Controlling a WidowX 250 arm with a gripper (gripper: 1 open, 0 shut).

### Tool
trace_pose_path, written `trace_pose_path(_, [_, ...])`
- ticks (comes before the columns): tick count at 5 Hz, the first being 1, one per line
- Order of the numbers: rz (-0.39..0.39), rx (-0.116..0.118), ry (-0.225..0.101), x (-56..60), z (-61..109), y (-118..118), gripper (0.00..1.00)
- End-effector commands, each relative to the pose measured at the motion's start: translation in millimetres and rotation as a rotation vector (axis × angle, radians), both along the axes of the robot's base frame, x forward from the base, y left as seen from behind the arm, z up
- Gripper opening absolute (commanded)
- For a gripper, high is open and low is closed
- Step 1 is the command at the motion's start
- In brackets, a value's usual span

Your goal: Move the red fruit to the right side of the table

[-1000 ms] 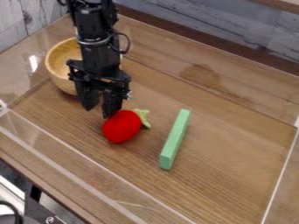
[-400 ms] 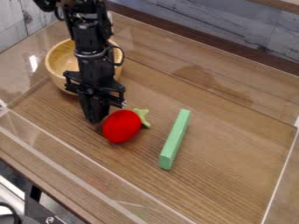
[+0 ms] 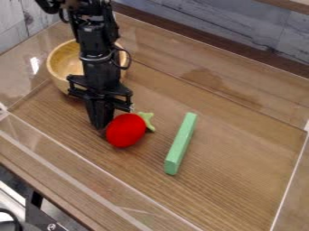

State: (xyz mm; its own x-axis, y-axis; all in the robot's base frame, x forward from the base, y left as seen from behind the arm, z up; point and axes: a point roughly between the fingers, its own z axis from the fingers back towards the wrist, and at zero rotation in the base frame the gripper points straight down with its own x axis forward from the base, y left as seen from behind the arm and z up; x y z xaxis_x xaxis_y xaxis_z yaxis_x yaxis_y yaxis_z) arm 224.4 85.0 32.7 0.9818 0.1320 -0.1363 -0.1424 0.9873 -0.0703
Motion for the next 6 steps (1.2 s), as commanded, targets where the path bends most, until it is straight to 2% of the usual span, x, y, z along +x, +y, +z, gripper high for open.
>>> trace_pose_path(1, [-0.038, 0.015, -0.059, -0.5, 22.5, -1, 0.00])
trace_pose_path(2, [-0.033, 0.019, -0.046, 2.3, 16.7, 3, 1.00])
trace_pose_path(3, [-0.041, 0.018, -0.043, 12.8, 7.0, 1, 1.00])
trace_pose_path(4, [-0.045, 0.018, -0.042, 23.2, 0.1, 1, 0.00])
trace_pose_path(5, [-0.097, 0.017, -0.044, 26.5, 0.7, 6, 0.00])
trace_pose_path(6, [-0.129, 0.015, -0.070, 32.5, 20.2, 10, 0.00])
